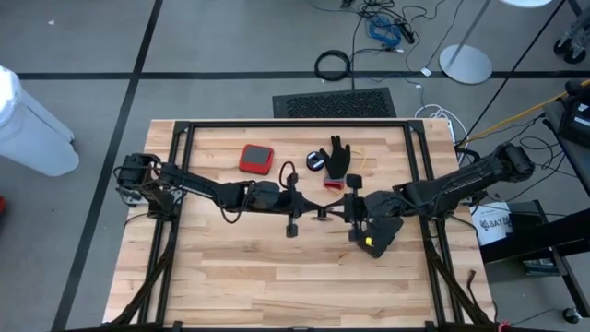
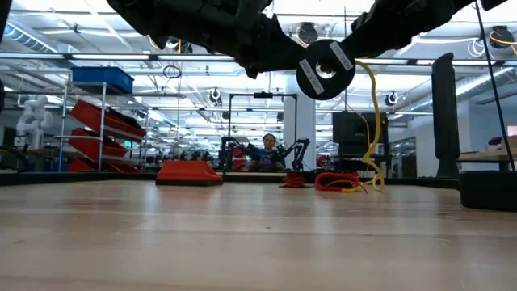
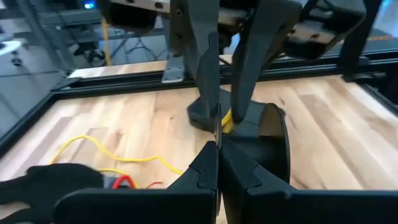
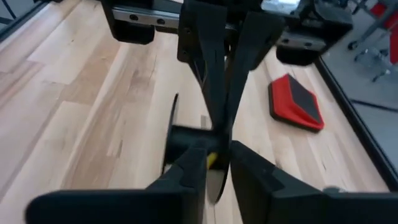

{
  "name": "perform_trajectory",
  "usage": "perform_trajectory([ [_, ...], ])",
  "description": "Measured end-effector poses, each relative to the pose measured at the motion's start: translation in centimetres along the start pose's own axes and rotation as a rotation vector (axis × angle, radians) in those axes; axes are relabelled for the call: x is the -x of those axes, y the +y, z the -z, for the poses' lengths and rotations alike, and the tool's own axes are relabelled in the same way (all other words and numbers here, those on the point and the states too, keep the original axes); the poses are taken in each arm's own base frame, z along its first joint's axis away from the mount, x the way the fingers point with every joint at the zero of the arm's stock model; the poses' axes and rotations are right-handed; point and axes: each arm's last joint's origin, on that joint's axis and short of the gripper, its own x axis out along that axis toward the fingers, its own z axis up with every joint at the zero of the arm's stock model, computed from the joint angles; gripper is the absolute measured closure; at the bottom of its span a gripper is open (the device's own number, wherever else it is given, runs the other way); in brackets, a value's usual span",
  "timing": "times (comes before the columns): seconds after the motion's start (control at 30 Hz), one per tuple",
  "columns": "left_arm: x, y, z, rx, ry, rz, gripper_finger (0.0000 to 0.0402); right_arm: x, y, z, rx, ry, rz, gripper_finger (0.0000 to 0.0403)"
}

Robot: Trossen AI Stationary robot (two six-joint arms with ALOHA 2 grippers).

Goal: Coil cords
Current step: Coil the yellow wire onto spool

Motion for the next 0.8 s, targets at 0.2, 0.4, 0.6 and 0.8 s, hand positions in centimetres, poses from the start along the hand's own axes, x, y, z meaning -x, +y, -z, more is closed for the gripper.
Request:
perform_trajectory([
  [0.2, 0.0, 0.2, -0.4, 0.004, -0.036, -0.058, 0.0400, 2.2, -0.4, 0.5, -0.049, 0.063, 0.059, 0.0322],
  [0.4, 0.9, 0.5, -1.9, 0.015, -0.115, -0.108, 0.0400, 3.8, 0.3, 1.1, -0.056, 0.111, 0.133, 0.0329],
  [0.6, 1.9, 0.8, -3.6, 0.033, -0.198, -0.158, 0.0401, 4.0, 1.0, 1.3, -0.054, 0.110, 0.210, 0.0328],
  [0.8, 2.8, 0.3, -5.1, 0.052, -0.304, -0.178, 0.0401, 3.7, 1.2, 1.3, -0.033, 0.091, 0.370, 0.0328],
])
